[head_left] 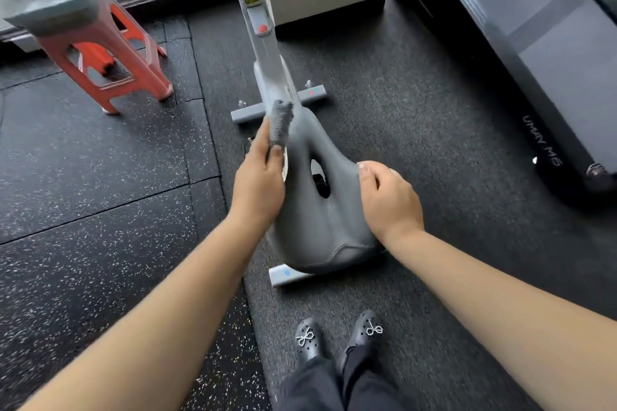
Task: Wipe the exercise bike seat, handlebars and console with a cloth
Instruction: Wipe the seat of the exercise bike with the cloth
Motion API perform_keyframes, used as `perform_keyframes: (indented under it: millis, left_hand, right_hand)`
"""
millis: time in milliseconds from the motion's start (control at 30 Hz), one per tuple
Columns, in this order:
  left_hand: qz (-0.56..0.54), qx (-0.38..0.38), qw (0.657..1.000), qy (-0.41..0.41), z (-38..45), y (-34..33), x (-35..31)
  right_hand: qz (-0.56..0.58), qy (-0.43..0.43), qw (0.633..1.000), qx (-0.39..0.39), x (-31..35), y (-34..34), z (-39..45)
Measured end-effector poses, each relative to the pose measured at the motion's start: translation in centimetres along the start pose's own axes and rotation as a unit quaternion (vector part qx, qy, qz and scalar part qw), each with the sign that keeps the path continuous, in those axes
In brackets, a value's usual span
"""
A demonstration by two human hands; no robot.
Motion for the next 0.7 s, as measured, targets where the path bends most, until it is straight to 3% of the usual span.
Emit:
perform_keyframes:
  millis: [67, 167, 300, 433, 500, 567, 633, 700]
  left_hand:
    - [0.091, 0.043, 0.991, -0.092, -2.3, -1.5, -1.0]
    - [0.275, 0.069, 0.942, -0.180, -2.6, -3.8, -1.8]
    - [0.321, 0.068, 0.910, -0.253, 2.3, -4.8, -4.3]
    - [0.364, 0.165, 0.895, -0.200, 7.6, -5.9, -5.6]
    - [0.303, 0.207, 0.925, -0.100, 10.0, -5.0, -5.6]
    - [0.185, 0.189, 0.964, 0.008, 11.5, -3.1, -5.0]
    - [0.134, 0.165, 0.977, 0.007, 11.3, -2.1, -4.8]
    - [0.171, 0.179, 0.966, -0.076, 9.8, -3.0, -4.3]
  right_hand:
    - [-0.005, 0.005, 1.000, -0.006, -0.1, -0.1, 0.2]
    - [-0.007, 0.012, 1.000, -0.017, -0.1, -0.2, 0.2]
    - [-0.014, 0.014, 0.999, -0.027, -0.2, -0.2, 0.2]
    - [-0.015, 0.013, 1.000, -0.023, -0.4, -0.4, 0.4]
    - [-0.011, 0.012, 1.000, -0.021, -0.5, -0.5, 0.4]
    - [-0.003, 0.009, 1.000, -0.021, -0.6, -0.6, 0.4]
    - [0.015, 0.006, 0.999, -0.028, -0.7, -0.5, 0.3]
    - [0.046, 0.000, 0.998, -0.047, -0.9, -0.4, 0.1]
Point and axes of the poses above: each hand's wrist, its own z-axis towards the middle knuckle, its own y-axis out of the back of the hand, x = y × z, the point moved 3 cm from there along z, towards the middle knuckle, and after that the axes turned 9 degrees about -x, right-handed, at the moved point
